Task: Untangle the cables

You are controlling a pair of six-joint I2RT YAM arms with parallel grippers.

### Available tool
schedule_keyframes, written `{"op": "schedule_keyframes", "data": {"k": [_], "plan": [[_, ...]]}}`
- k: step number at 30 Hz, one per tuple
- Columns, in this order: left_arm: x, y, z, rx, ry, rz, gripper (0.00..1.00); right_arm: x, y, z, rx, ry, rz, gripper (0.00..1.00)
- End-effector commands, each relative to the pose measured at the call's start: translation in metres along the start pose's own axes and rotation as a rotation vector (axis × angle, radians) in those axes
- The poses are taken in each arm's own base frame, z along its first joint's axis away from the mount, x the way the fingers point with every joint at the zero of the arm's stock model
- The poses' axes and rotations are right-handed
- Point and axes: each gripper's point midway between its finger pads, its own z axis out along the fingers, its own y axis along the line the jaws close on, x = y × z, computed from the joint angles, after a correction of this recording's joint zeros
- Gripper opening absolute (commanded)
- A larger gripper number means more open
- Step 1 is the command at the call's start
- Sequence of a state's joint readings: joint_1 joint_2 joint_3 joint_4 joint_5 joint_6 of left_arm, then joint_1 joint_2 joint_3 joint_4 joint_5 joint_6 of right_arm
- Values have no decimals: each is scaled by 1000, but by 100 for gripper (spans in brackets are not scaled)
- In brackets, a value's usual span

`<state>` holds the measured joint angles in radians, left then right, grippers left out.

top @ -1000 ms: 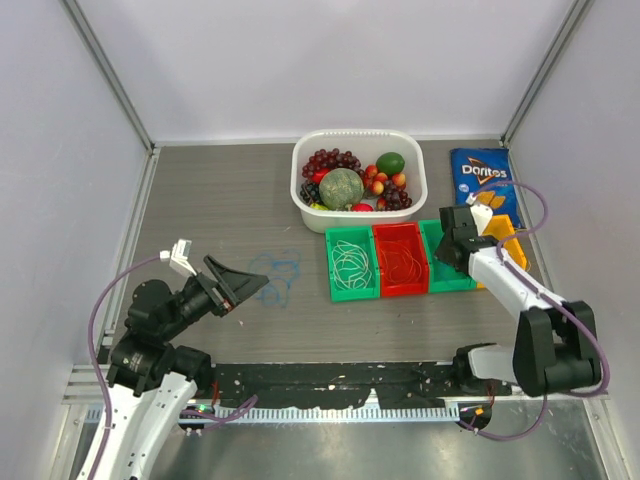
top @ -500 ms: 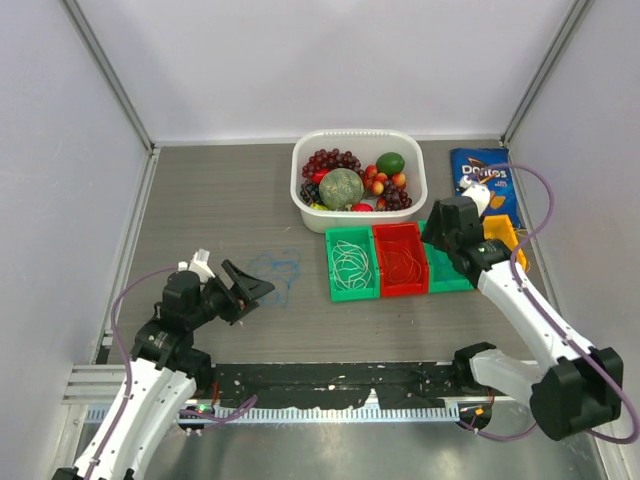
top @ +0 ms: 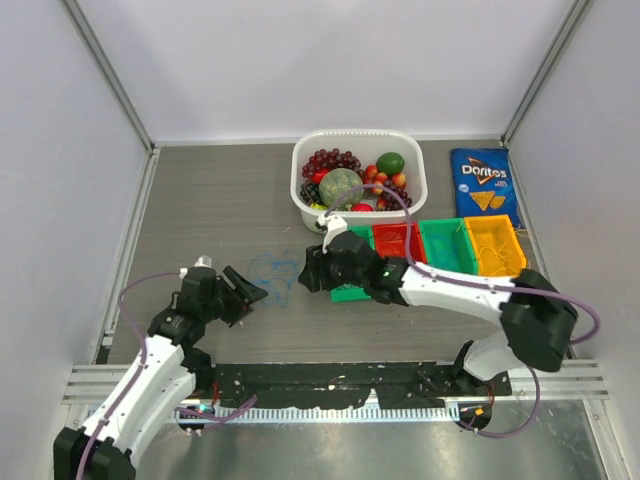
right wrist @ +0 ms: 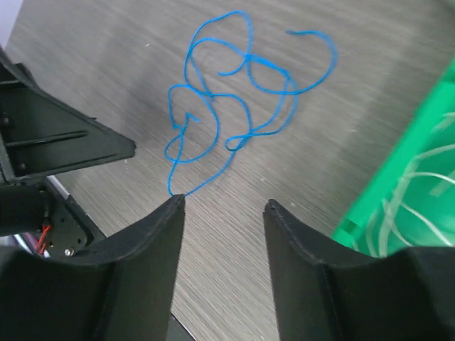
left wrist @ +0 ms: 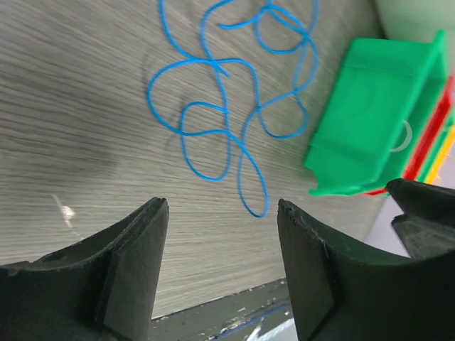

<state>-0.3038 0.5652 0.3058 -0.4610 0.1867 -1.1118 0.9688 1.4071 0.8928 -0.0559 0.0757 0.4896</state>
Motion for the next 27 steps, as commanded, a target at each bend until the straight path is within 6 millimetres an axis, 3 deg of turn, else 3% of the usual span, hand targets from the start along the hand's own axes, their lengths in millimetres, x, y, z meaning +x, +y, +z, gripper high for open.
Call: {"op": "schedule_keyframes", "data": {"k": [1,2,5,11,13,14,15,16,17,20,21,27], "plan": [[-19,-3,6,-56,-58,41,65,0,64,22,-312,-49,76,58],[-19,-1,8,-71,-53,38,64,14,69,30,-330,-15,61,60],[-17,5,10,-81,-57,26,62,22,82,47,-398,-1,29,63],[-14,-1,-10,19,-100,7,70,52,89,84,-404,81,-1,59],[-13,-11,-20,87,-117,9,74,55,88,88,-395,94,-7,45],[-14,-18,-27,127,-133,11,76,46,90,87,-389,74,-9,25],[-16,-24,-34,168,-151,16,78,48,87,85,-368,94,-9,15],[-17,-33,-42,219,-169,21,82,34,91,78,-366,69,-21,1],[-19,-42,-49,268,-186,26,84,35,88,73,-346,89,-30,1],[-22,-81,-77,488,-229,68,89,1,111,31,-433,34,-61,1],[-23,-95,-88,563,-240,85,89,-2,118,18,-472,47,-73,1],[-29,-154,-147,865,-318,184,91,-87,168,-74,-637,-110,-110,1]]}}
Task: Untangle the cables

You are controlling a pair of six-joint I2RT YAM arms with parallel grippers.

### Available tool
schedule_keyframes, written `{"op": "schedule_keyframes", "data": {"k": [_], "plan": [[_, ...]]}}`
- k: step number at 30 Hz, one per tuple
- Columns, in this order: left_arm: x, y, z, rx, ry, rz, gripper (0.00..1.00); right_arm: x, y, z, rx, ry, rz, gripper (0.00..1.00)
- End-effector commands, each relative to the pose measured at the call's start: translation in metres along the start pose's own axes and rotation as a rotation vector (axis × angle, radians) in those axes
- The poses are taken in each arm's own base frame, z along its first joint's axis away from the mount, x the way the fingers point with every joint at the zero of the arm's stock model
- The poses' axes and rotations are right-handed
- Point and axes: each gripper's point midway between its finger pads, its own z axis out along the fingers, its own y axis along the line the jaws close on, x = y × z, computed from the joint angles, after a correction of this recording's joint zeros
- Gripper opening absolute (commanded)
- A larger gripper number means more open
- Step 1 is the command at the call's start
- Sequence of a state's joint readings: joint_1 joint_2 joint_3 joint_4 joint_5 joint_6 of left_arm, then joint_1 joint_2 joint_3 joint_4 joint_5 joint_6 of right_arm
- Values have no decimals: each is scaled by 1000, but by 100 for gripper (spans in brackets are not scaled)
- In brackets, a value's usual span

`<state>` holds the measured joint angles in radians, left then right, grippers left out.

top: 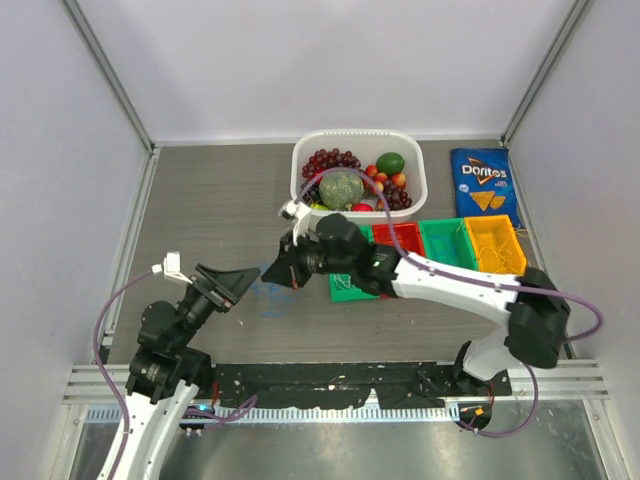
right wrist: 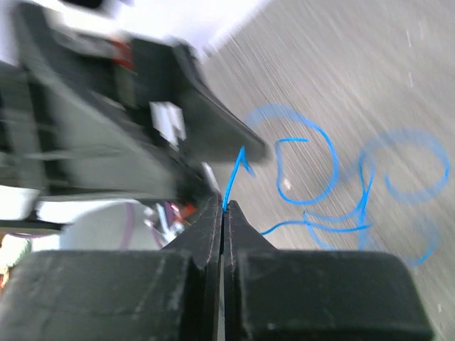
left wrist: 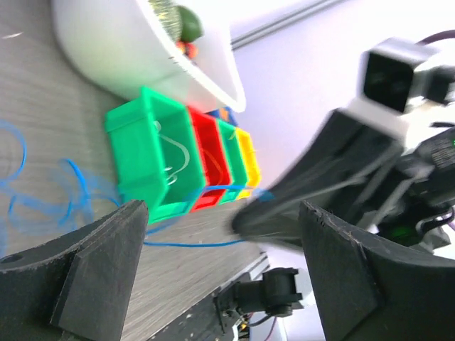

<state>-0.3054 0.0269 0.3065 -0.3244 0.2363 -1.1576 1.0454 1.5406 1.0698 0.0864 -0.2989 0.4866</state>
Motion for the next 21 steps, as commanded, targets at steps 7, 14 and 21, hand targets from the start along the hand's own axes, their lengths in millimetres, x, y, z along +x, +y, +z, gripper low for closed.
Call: {"op": "schedule_keyframes", "data": {"k": [7,14,21], "plan": [[-39,-131,-40,384,-103,163,92,-143,135,-104,-274,-317,-115,1],[-21,-137,-32,471,10,132,98,-172,157,-119,-326,-397,-89,1],[-4,-146,-12,601,160,65,100,-198,173,-123,-376,-458,-40,0]]}}
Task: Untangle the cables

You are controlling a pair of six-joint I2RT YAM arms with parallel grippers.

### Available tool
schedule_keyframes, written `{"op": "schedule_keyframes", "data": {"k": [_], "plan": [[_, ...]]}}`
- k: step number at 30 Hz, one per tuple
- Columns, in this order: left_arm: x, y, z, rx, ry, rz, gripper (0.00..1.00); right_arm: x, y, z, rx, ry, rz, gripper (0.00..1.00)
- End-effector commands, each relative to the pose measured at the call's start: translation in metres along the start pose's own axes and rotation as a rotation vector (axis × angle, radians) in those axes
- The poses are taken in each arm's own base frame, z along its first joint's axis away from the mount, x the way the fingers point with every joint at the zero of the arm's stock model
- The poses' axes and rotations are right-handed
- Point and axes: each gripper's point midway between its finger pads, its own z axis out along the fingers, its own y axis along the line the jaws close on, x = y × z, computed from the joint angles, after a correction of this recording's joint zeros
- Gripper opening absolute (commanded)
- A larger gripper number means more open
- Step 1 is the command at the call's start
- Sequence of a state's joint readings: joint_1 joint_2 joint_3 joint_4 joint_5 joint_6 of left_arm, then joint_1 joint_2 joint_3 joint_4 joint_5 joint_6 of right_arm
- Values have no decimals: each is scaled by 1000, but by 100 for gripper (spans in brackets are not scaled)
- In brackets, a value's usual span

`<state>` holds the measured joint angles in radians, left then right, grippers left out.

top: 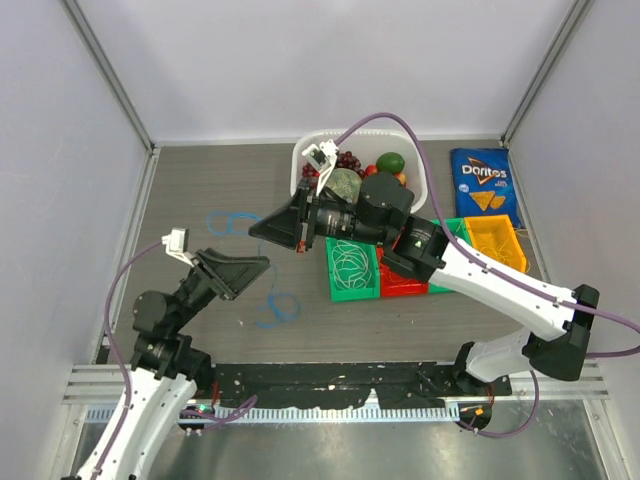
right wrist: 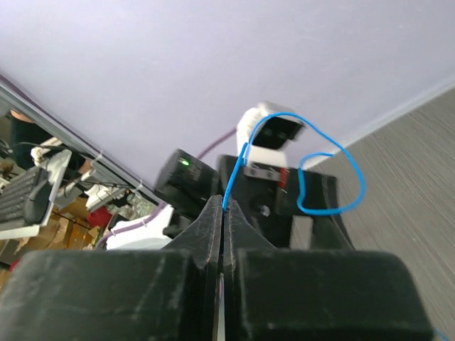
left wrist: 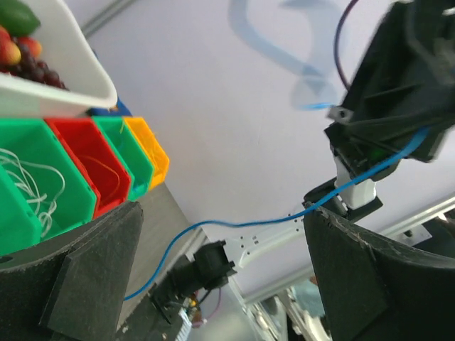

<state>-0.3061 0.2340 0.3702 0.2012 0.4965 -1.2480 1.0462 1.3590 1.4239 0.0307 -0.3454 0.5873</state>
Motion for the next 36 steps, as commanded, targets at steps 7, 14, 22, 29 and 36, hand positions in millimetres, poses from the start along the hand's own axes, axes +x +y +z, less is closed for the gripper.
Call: {"op": "schedule_keyframes", "data": {"k": [7,14,22,29,36], "plan": [[9,0,24,99,102,-23,92,-61,50,13,-164,-146,36,1],[36,95,29,-180,117,-153,71,-92,76,14,-219,-191,11,1],[66,182,-5,-507,102,-261,56,-137,83,-26,-59,-290,-144,1],[63,179,-19,-536,69,-243,60,-156,9,-98,455,-418,-238,1],[47,143,-27,-487,30,-176,77,-133,-80,-229,1090,-531,-278,1]]}}
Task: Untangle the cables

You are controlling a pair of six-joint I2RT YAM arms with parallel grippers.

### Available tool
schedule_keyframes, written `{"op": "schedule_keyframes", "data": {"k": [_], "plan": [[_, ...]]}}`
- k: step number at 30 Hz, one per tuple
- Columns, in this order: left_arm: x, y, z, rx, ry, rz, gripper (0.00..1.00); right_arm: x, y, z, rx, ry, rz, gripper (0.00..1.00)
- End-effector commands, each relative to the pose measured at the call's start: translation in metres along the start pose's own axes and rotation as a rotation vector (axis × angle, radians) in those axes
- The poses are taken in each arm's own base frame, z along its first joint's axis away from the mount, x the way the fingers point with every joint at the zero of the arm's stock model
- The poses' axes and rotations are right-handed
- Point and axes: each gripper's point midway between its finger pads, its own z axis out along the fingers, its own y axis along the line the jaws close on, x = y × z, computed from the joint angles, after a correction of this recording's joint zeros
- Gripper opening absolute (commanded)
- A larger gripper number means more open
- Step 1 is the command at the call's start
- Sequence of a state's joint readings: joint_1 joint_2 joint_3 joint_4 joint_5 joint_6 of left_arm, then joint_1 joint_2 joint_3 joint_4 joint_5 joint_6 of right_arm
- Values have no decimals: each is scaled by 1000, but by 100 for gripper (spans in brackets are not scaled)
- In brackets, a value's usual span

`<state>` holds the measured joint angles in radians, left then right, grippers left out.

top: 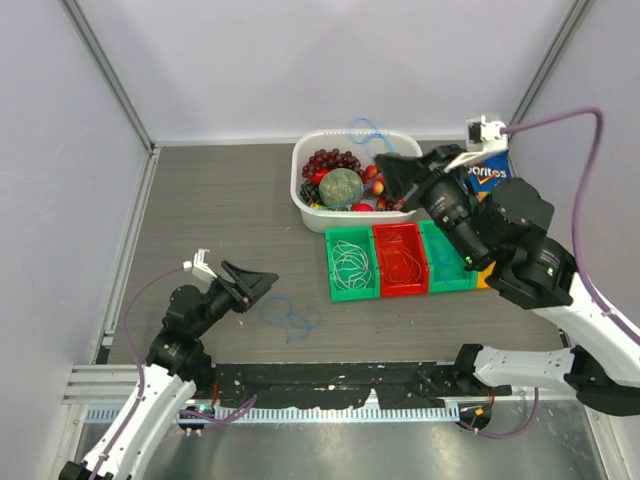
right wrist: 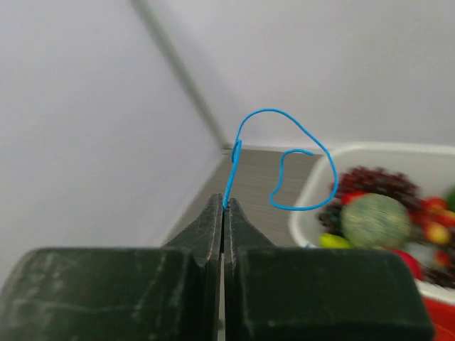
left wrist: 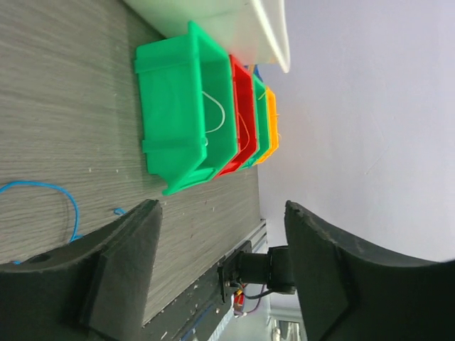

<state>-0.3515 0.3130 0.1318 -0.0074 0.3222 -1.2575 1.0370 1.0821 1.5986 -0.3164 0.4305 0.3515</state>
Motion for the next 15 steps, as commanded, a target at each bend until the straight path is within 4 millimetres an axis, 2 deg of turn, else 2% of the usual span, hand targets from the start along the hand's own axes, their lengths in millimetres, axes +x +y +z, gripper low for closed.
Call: {"op": "schedule_keyframes", "data": {"k": [1,2,3,4,5,6,8,10,11,12,13,14,15], "plan": [[-9,-25,-14,26,-37,44,80,10,-114,-37,503,-52,-173,1],[-10,-31,-17,41,-39,47,82,5,-132,-51,583,-80,-182,1],[-11,-38,-19,57,-41,54,84,14,-152,-59,664,-66,-222,1],[-11,-43,-21,69,-36,59,86,10,-161,-69,701,-84,-214,1],[-11,-48,-22,78,-29,61,87,17,-178,-75,759,-77,-235,1],[-10,-53,-23,85,-21,65,88,16,-186,-82,781,-93,-219,1],[-9,-62,-24,102,-1,72,90,31,-210,-88,836,-74,-220,1],[-7,-71,-26,121,19,81,91,53,-244,-94,906,-37,-223,1],[-7,-74,-27,126,22,86,92,62,-245,-88,870,-13,-207,1],[-7,-76,-29,129,27,88,92,76,-262,-91,903,13,-200,1],[-6,-79,-31,134,30,93,93,87,-264,-87,875,36,-173,1],[-6,-80,-33,135,26,96,93,102,-278,-90,896,66,-174,1],[-6,-81,-35,135,24,98,93,108,-281,-88,888,67,-152,1]]}}
